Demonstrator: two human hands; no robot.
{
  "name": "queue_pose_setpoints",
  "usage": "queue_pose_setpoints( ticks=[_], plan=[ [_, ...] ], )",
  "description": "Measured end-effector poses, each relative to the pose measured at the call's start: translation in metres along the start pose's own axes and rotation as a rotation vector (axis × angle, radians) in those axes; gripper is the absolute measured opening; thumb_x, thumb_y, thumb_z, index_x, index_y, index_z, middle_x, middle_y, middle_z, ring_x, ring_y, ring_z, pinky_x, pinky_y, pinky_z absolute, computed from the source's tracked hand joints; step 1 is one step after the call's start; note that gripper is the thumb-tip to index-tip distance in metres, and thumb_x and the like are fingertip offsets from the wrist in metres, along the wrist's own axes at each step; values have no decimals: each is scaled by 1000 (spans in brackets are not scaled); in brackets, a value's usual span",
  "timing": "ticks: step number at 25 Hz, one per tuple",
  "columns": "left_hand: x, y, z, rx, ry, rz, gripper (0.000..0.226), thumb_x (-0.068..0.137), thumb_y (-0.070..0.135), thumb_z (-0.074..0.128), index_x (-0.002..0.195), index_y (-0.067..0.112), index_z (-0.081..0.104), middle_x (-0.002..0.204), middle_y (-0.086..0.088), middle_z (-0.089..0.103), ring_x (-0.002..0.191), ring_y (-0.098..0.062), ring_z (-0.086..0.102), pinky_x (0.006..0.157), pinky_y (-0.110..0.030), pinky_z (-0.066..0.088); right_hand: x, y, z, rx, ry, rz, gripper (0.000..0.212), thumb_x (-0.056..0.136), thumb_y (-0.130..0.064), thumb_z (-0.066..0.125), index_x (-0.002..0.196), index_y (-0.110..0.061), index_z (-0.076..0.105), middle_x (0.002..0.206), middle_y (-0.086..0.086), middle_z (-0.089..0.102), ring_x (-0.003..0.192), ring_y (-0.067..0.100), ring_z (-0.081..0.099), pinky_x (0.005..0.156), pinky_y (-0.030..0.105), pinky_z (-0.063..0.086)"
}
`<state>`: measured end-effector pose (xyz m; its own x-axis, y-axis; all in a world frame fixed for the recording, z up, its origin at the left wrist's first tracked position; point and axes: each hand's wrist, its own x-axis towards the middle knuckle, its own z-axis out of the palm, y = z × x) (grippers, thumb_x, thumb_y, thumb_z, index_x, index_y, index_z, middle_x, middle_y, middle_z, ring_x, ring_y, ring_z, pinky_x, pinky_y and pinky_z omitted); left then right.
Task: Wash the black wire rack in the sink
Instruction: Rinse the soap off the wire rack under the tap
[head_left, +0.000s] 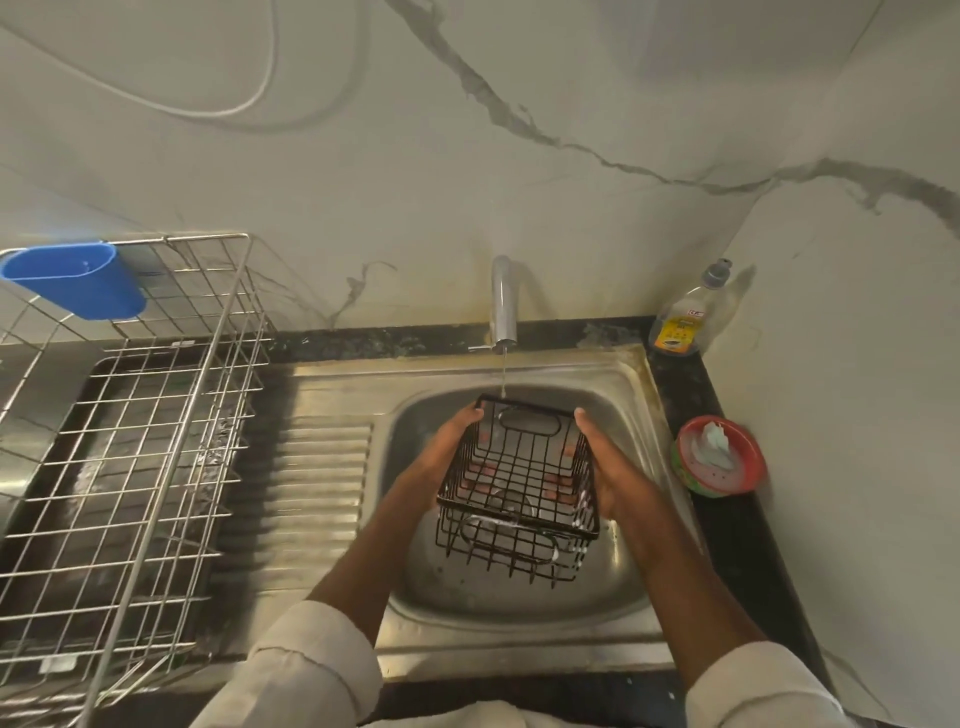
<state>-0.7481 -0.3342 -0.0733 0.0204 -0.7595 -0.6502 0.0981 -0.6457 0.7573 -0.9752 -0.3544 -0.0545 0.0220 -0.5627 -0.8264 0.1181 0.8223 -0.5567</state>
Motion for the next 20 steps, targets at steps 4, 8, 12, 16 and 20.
queue_pose_setpoints(
  ticks=[4,8,12,16,20],
  plan=[
    [-6,5,-3,-46,72,22,43,98,63,60,116,25,67,125,-12,71,112,-43,71,103,-65,54,-3,-5,17,59,-26,-37,66,87,-64,69,127,-13,54,127,15,60,101,45,71,80,61,60],
    [-11,13,-6,-111,76,54,42,98,59,60,117,22,64,133,-19,66,114,-50,70,95,-65,58,-2,-13,24,-3,-30,-47,76,85,-71,66,128,-8,58,116,19,66,100,40,72,80,56,62],
    [-12,18,-3,-129,81,91,33,101,54,58,115,25,65,135,-17,64,116,-54,67,94,-68,58,-4,-18,24,-30,4,-64,77,82,-75,64,125,-11,62,118,22,68,104,39,70,83,60,61],
    [-19,20,-14,-99,171,109,30,98,59,59,111,33,63,129,-16,66,117,-49,65,104,-69,51,-30,-23,39,-82,-64,-60,66,97,-60,57,132,-4,59,119,21,65,112,38,64,71,48,64],
    [-28,22,-25,-100,243,112,17,106,48,54,100,34,62,114,-6,66,116,-41,64,105,-64,52,-61,-26,42,-170,-169,-90,64,106,-52,41,147,-4,47,148,16,52,137,36,50,63,30,60]
  ],
)
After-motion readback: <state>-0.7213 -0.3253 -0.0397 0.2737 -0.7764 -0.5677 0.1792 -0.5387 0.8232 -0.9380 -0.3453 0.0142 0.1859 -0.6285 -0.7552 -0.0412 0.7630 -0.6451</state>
